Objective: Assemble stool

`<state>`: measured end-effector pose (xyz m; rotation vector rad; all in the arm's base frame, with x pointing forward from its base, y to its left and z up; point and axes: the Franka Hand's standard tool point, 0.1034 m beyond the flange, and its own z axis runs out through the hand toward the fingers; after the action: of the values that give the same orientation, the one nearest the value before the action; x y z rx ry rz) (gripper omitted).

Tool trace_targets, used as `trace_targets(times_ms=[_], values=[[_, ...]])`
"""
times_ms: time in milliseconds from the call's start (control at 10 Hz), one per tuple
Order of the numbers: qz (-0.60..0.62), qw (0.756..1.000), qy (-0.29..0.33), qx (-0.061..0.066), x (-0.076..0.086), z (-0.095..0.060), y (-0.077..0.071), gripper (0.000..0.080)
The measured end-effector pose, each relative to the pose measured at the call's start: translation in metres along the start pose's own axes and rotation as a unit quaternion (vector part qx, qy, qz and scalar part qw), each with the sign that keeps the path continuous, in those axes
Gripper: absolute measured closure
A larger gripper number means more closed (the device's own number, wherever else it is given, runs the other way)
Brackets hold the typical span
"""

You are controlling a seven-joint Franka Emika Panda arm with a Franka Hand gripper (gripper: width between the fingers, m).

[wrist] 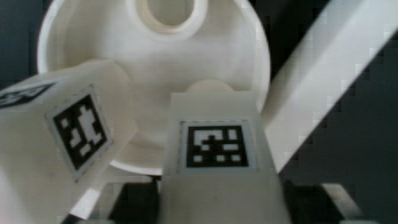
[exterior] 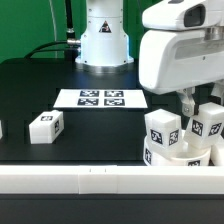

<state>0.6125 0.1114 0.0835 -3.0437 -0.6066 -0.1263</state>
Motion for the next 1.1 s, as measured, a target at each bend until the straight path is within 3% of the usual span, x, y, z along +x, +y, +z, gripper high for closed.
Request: trace_targets(times_ms=[600,1100], values=[[0.193,0.981,0.004,0.004,0.0009,0.0004,-0.0008,0.0463],[0.383,0.924,0.007,0.012,0.0011,0.0015,-0.0021,0.0463]])
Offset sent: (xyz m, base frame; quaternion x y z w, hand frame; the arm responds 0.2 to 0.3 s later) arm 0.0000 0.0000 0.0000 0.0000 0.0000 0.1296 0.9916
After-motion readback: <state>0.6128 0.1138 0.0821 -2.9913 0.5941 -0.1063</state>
